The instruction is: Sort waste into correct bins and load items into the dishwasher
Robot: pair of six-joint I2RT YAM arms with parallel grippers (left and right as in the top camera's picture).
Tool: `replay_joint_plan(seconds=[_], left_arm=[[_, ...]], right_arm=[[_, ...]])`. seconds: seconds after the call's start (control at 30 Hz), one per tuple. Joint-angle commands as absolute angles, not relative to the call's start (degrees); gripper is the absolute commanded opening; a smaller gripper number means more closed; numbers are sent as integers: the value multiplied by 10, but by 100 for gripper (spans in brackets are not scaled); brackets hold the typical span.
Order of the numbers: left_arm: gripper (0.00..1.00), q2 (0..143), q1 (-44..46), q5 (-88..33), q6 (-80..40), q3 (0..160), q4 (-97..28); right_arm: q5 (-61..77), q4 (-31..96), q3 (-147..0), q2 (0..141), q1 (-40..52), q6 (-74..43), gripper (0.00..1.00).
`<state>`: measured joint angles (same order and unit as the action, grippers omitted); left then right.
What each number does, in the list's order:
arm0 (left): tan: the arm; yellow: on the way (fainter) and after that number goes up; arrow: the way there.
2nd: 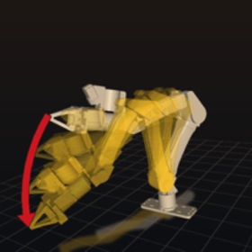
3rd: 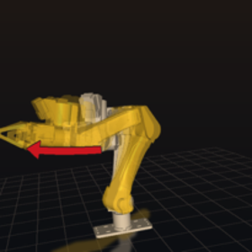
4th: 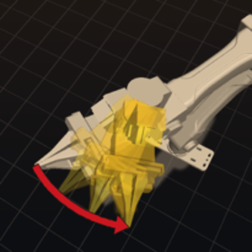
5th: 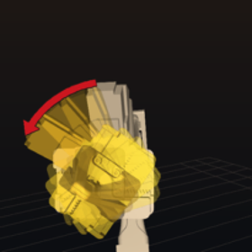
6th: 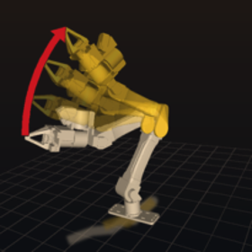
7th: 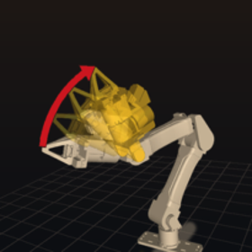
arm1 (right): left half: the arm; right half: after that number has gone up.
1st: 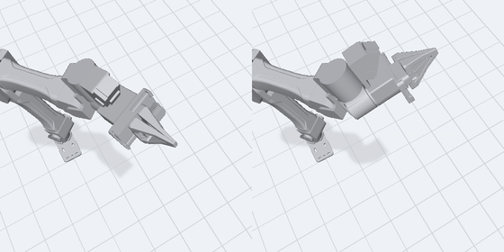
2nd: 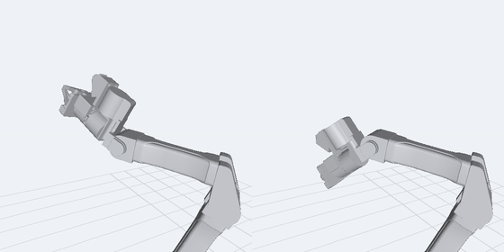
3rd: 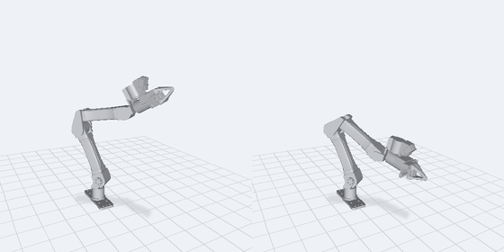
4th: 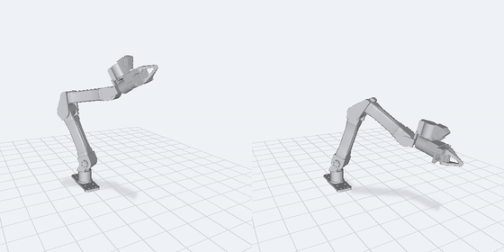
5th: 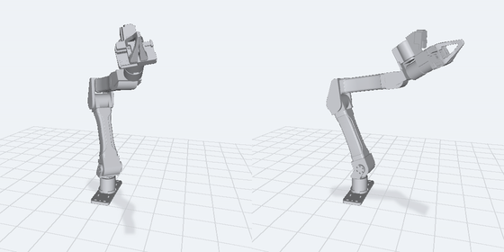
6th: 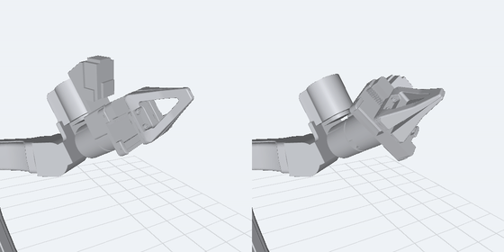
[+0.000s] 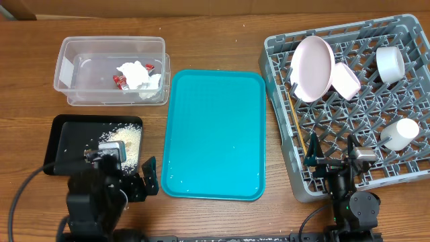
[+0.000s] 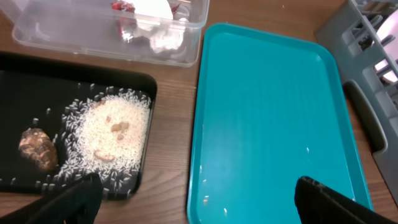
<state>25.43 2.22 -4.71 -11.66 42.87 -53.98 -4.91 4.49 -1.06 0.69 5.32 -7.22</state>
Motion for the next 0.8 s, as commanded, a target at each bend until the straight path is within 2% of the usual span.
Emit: replay_joint_plan(seconds=[0.0,0.5,0.63,0.77], left_arm=[[100,199,18,-45,-123,352,-476],[100,13,18,-35,-143,45,-5],[100,2,18,-19,-143,6,63],[100,2,18,-19,-144,3,37]], right_arm=[[-53,42,-4,2,51,-69,100],[-53,42,-4,2,51,-69,100],[-53,42,-4,2,51,-69,100],[-53,42,-4,2,51,-69,100]])
